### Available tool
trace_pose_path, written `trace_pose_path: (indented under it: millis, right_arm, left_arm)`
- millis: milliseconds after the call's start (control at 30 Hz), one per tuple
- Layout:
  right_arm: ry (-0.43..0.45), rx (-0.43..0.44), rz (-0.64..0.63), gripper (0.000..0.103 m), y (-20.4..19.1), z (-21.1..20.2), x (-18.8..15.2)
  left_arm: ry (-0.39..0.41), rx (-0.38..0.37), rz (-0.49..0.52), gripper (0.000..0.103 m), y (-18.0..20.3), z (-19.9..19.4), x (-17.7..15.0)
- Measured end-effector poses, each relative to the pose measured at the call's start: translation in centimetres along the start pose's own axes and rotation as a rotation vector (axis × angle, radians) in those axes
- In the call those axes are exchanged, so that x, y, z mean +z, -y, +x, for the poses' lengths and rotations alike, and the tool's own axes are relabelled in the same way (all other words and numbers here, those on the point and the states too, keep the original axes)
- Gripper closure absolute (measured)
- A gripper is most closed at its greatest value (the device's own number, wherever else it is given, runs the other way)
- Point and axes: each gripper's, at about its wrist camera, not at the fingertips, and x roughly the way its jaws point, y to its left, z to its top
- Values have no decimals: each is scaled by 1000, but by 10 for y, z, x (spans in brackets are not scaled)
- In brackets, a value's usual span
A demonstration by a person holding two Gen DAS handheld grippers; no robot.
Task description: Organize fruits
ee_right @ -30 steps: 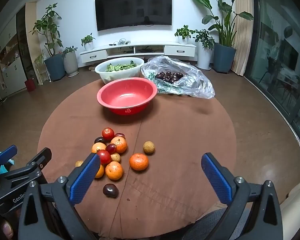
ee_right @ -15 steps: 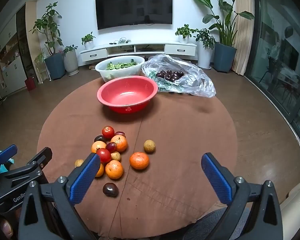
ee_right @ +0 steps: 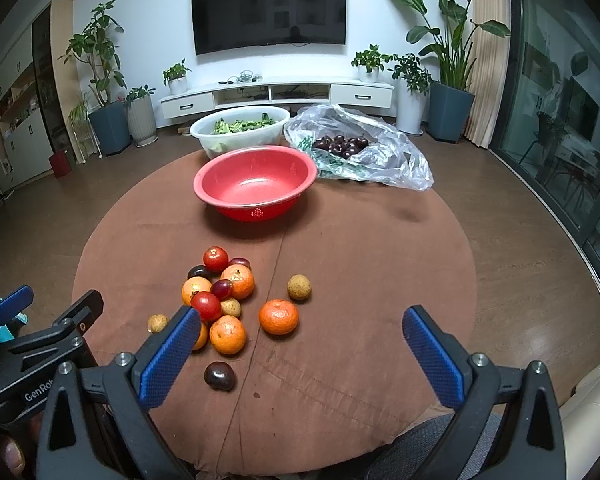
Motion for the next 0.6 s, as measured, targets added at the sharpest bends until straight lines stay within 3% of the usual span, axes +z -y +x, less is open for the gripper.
trace_pose_path:
  millis: [600]
  right_arm:
    - [-10, -1, -3, 0, -1, 4, -1]
  left_arm:
    - [-2, 0, 0, 0, -2, 1, -1]
